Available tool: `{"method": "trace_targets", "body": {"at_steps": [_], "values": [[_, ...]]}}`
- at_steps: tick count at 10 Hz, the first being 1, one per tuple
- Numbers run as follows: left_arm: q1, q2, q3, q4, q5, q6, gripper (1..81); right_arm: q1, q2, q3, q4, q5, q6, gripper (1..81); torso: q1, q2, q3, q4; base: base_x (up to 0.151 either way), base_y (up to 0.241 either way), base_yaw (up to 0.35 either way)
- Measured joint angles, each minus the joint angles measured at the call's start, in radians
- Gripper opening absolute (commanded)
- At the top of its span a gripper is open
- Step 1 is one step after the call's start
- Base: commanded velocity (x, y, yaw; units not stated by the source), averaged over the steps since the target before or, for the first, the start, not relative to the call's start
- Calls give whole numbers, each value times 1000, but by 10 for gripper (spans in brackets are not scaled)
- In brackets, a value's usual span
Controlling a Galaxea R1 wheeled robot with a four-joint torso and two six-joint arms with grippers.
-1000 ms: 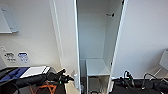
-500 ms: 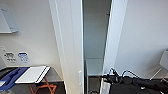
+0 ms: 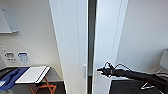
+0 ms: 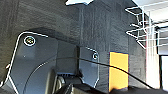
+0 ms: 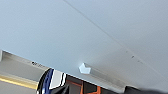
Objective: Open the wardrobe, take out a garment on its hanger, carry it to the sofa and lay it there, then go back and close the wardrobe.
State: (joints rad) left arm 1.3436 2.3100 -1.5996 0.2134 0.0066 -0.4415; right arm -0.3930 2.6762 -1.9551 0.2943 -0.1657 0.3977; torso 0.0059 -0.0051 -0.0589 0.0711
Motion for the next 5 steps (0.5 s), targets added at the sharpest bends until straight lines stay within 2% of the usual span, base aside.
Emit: {"method": "trace_targets", "body": {"at_steps": [3,5], "values": [[78,104,-154,76,-93,21,811,-66,-15,94,-32,-13,-32,811,0,0,0,0,0,0,0],[68,160,-263,95,-128,22,811,-191,-44,127,-67,-19,-45,811,0,0,0,0,0,0,0]]}}
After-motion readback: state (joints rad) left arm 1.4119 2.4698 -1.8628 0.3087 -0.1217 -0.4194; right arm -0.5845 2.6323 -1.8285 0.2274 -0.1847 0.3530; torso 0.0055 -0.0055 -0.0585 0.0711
